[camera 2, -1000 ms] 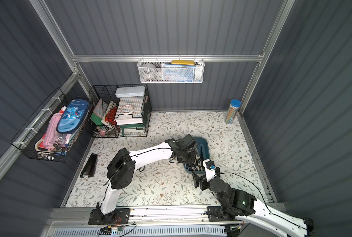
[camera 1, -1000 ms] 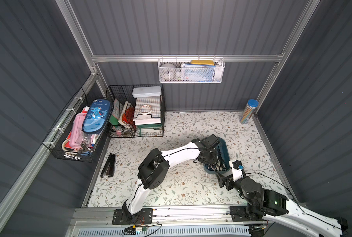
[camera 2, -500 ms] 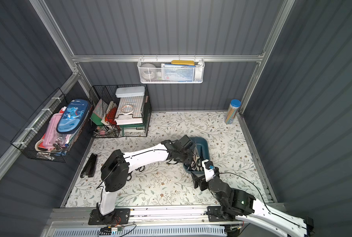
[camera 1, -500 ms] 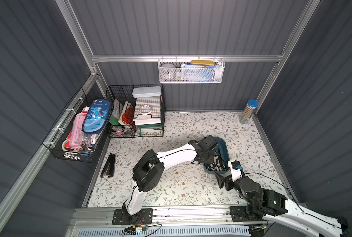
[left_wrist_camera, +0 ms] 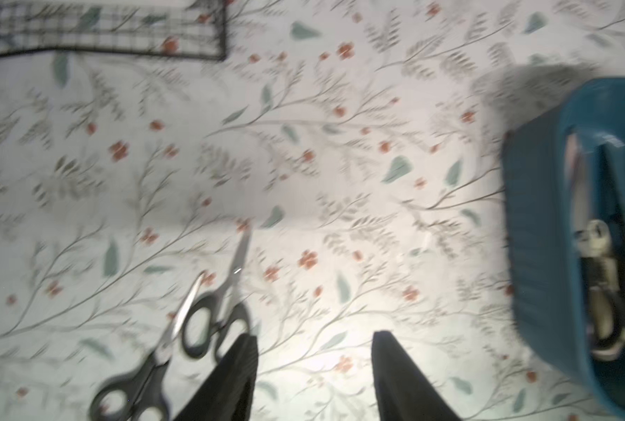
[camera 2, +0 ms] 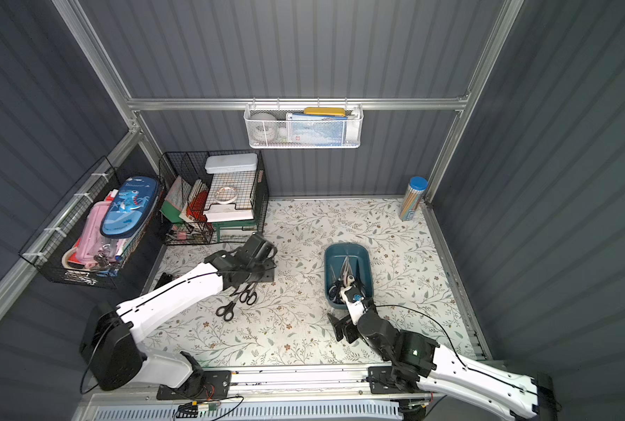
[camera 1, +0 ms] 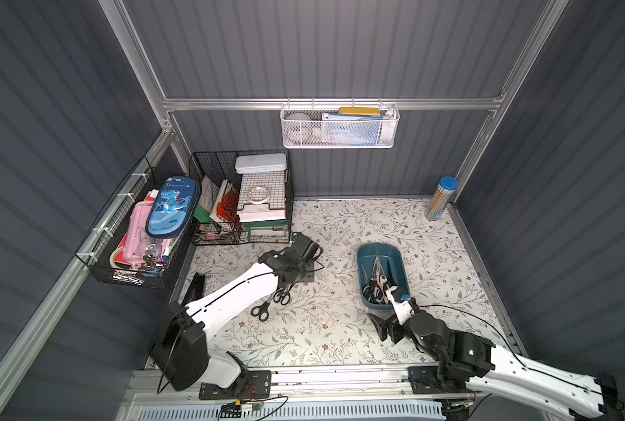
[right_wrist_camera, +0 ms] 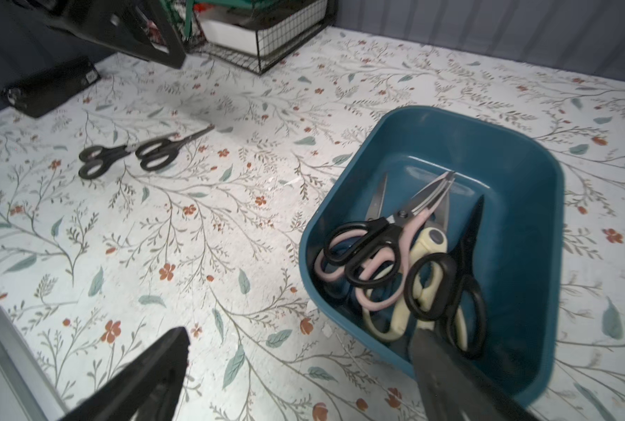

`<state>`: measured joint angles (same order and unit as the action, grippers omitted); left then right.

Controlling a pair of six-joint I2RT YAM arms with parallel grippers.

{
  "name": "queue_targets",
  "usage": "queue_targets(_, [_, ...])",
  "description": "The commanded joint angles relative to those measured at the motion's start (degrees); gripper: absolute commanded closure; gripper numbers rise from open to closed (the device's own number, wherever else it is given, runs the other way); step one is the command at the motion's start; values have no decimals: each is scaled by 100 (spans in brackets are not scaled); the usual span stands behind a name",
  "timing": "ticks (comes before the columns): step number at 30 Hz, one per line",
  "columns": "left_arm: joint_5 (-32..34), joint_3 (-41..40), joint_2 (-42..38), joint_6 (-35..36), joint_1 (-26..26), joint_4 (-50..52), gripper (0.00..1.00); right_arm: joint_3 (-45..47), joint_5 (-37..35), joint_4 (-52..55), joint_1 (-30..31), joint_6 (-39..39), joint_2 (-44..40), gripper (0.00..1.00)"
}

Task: Put the scissors into the storage box
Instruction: Pick up the scissors from the center of the board.

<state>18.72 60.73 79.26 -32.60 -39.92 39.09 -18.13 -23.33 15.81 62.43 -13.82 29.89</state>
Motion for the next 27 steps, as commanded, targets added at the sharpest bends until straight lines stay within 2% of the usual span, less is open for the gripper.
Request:
queue_targets(1, [-113,-535,-632,44,404,638,45,-422,775,-388,49,189,544,1])
queue_targets(3, [-371,-914,-891,96,624,669,44,-464,1114,-887,56,282,937,1])
queue_targets(6, [-870,-1310,-933,150,951,554,44,-523,1189,-1482,52,415,1454,1])
queue_targets(8, [-1311,-1414,-705,305,1086,364,43,-617,1160,-1624,58,486,1719,1])
queue_targets(12, [-1687,-1161,-16,626,1109,174,49,-810,1167,-1626,55,567,2082,1])
queue_targets(14, [-1653,-1036,190,691,1113,101,49,-845,1176,-1557,66,584,2135,1])
queue_targets(20, [-1330,-669,710,925,1135,311,50,-628,1069,-1231,67,404,1596,1])
queue_targets(25, [-1180,-644,957,1090,1219,373,53,-248,928,-1186,66,301,910,1])
queue_targets(27, [-1143,-646,1011,1128,1237,385,54,-236,858,-832,70,233,675,1])
